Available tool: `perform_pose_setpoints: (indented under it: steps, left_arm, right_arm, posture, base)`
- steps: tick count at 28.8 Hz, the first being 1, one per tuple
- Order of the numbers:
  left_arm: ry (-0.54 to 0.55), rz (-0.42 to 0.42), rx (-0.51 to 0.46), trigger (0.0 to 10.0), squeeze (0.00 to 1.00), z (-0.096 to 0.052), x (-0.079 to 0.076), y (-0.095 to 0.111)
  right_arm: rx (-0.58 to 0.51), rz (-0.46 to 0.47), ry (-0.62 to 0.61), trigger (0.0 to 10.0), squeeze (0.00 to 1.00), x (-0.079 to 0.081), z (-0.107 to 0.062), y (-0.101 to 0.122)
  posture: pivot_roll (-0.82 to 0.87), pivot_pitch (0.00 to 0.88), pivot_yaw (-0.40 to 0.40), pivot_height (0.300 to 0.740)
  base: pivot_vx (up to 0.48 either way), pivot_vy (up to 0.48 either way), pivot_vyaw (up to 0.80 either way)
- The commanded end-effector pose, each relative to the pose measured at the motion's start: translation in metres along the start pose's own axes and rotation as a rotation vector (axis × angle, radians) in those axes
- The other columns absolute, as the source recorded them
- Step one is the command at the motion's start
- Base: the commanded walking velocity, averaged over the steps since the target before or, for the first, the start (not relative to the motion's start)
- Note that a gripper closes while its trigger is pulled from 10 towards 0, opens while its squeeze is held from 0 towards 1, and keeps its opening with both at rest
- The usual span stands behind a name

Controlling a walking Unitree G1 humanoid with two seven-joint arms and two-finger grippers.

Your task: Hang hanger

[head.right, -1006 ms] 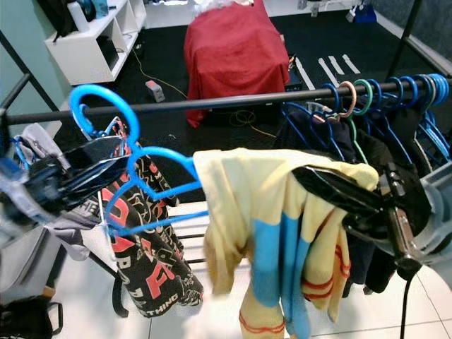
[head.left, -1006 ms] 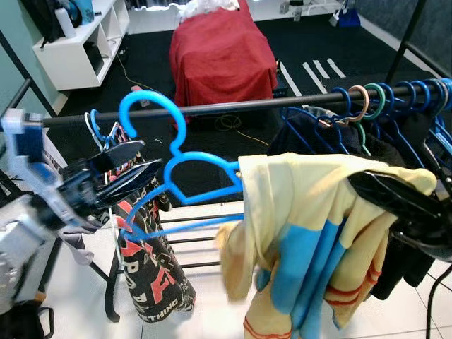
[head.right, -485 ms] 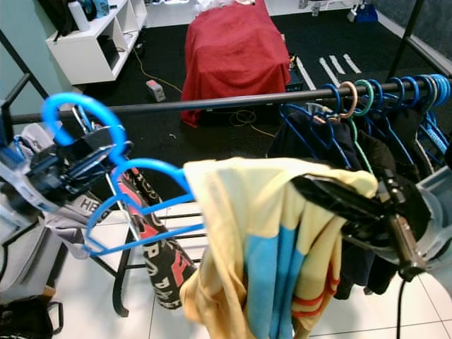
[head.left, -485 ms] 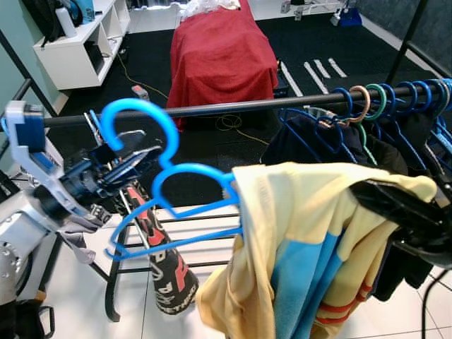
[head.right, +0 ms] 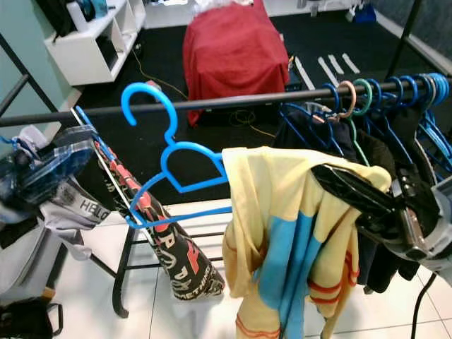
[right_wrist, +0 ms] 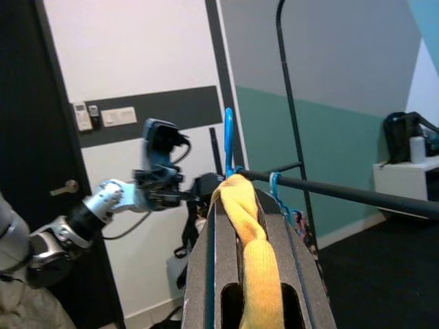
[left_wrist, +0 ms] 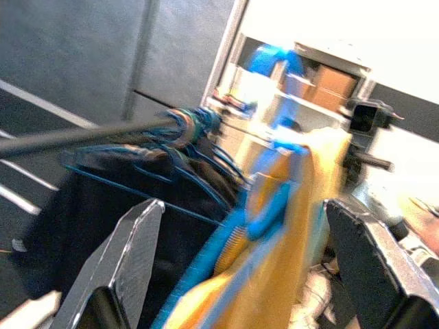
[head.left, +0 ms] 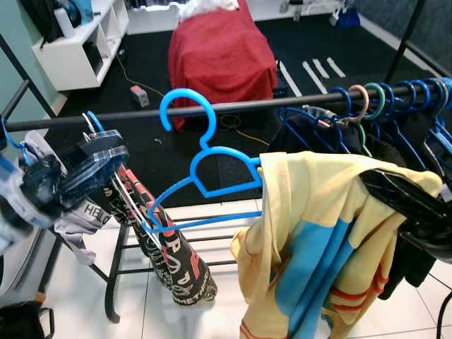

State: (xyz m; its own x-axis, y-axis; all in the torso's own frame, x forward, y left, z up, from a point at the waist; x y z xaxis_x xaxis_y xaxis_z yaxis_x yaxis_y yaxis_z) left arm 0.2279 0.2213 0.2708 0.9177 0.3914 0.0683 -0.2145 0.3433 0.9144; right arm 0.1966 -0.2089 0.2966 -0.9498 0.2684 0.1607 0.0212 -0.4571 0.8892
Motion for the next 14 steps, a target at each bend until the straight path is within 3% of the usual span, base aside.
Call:
perform_pose_setpoints:
  steps: [1,5,6,8,9,11,12,14]
  left_arm:
    - [-0.046,0.017,0.027,10.0,0.0,0.001,-0.006,0.003]
    - [-0.031,0.066,0.035,10.0,0.0,0.001,-0.003,0.007]
    - [0.007,0.122,0.024,10.0,0.0,-0.002,0.004,0.018]
    - [0.007,0.122,0.024,10.0,0.0,-0.002,0.004,0.018]
    - [0.065,0.218,-0.013,10.0,0.0,-0.005,0.015,0.041]
    - [0.065,0.218,-0.013,10.0,0.0,-0.005,0.015,0.041]
    - [0.111,0.284,-0.08,10.0,0.0,-0.006,0.023,0.063]
    - [0.119,0.306,-0.089,10.0,0.0,-0.006,0.025,0.07]
  right_arm:
    - [-0.009,-0.007,0.01,10.0,0.0,0.0,0.001,-0.001]
    - [0.005,-0.009,-0.002,10.0,0.0,-0.002,0.001,-0.002]
    - [0.019,-0.01,-0.016,10.0,0.0,-0.004,0.0,-0.003]
    - [0.019,-0.01,-0.016,10.0,0.0,-0.004,0.0,-0.003]
    - [0.039,-0.005,-0.031,10.0,0.0,-0.006,-0.002,-0.006]
    - [0.039,-0.005,-0.031,10.0,0.0,-0.006,-0.002,-0.006]
    - [0.054,0.002,-0.037,10.0,0.0,-0.008,-0.003,-0.009]
    - [0.04,0.009,-0.025,10.0,0.0,-0.007,-0.003,-0.009]
  posture:
    - [-0.06,0.125,0.108,0.74]
    - [-0.06,0.126,0.102,0.74]
    - [-0.06,0.126,0.102,0.74]
    - [-0.06,0.126,0.102,0.74]
    - [-0.06,0.125,0.1,0.74]
    - [-0.06,0.125,0.1,0.74]
    - [-0.06,0.126,0.102,0.74]
    - [-0.05,0.125,0.103,0.74]
  base:
    - [0.0,0.0,0.0]
    - [0.0,0.0,0.0]
    - [0.0,0.0,0.0]
    - [0.0,0.0,0.0]
    - [0.0,0.0,0.0]
    - [0.0,0.0,0.0]
    - [0.0,0.0,0.0]
    - [0.0,0.0,0.0]
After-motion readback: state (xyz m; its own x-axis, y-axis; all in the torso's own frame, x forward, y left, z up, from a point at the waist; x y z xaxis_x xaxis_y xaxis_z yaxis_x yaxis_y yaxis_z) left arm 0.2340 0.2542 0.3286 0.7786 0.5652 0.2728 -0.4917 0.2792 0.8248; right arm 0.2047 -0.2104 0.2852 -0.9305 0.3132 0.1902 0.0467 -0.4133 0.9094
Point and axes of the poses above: a point about 5 cm out from each wrist's last joint towards the gripper, its own z axis pointing out of the wrist towards the gripper, its own y axis along the axis of the wrist's last joint, x = y × z, the point moved 1 cm from there along z, pointing out of the wrist towards the gripper, and after that the axes turned 12 degrees about z, right-handed, at the moved point
